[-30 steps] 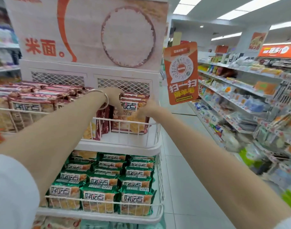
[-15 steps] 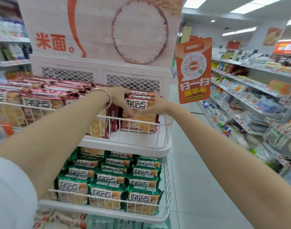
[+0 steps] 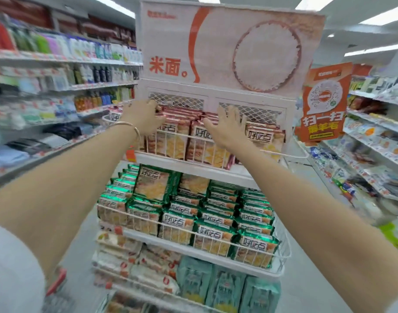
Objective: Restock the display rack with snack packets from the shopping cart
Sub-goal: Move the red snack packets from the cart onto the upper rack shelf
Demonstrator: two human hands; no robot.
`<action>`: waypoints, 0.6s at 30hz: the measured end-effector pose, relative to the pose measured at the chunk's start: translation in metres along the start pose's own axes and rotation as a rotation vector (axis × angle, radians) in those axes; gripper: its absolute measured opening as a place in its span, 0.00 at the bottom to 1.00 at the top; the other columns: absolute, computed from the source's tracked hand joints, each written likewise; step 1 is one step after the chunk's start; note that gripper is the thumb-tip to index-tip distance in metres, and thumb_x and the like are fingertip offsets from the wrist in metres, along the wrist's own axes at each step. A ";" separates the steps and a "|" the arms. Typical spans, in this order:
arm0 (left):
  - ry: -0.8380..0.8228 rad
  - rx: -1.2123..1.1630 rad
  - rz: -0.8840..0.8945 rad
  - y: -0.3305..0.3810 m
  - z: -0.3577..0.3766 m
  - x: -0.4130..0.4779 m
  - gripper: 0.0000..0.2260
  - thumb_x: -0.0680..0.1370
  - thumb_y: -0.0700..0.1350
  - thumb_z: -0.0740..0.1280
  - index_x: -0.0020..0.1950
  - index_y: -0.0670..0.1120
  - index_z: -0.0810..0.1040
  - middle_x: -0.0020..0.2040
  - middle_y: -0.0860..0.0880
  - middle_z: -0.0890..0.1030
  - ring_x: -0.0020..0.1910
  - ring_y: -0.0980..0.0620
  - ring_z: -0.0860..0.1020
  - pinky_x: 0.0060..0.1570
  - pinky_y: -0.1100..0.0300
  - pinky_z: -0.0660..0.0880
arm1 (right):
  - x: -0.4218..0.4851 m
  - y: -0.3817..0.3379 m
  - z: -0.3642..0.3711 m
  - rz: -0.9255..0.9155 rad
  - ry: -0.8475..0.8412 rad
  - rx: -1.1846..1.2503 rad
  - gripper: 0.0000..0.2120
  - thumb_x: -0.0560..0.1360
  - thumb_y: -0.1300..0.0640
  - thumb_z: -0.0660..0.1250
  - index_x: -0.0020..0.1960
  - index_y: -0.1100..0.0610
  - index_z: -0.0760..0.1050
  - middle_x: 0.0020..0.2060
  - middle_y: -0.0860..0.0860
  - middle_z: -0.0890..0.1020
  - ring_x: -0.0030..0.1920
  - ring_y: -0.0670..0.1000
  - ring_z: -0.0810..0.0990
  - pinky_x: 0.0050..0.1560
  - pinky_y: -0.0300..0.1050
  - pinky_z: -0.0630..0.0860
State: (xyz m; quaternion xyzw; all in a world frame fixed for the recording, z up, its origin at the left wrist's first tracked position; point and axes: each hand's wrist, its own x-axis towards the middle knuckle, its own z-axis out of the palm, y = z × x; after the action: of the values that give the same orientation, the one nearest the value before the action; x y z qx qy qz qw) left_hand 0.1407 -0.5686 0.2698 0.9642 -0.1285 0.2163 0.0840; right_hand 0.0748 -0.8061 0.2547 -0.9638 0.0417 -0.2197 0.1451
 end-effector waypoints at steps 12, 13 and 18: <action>-0.283 0.054 -0.349 -0.277 0.039 -0.177 0.25 0.81 0.61 0.59 0.71 0.45 0.71 0.67 0.39 0.75 0.64 0.37 0.74 0.61 0.42 0.74 | -0.101 -0.244 0.191 -0.333 -0.191 0.046 0.31 0.78 0.43 0.62 0.76 0.57 0.62 0.77 0.60 0.58 0.79 0.59 0.50 0.78 0.57 0.43; -0.310 0.041 -0.391 -0.294 0.046 -0.191 0.25 0.81 0.60 0.60 0.74 0.46 0.69 0.69 0.39 0.74 0.67 0.37 0.73 0.61 0.43 0.73 | -0.108 -0.260 0.210 -0.358 -0.231 0.038 0.31 0.78 0.43 0.62 0.76 0.57 0.62 0.76 0.61 0.59 0.78 0.60 0.51 0.78 0.58 0.45; -0.405 0.003 -0.578 -0.379 0.084 -0.255 0.28 0.81 0.60 0.60 0.77 0.47 0.66 0.75 0.42 0.69 0.71 0.38 0.70 0.67 0.41 0.70 | -0.142 -0.329 0.306 -0.467 -0.422 0.061 0.31 0.79 0.44 0.62 0.77 0.57 0.61 0.76 0.60 0.58 0.78 0.60 0.53 0.77 0.56 0.44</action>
State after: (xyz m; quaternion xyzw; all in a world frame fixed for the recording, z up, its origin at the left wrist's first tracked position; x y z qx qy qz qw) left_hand 0.0588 -0.1719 0.0427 0.9842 0.1360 -0.0118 0.1130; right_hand 0.0861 -0.3919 0.0311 -0.9668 -0.2186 -0.0433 0.1252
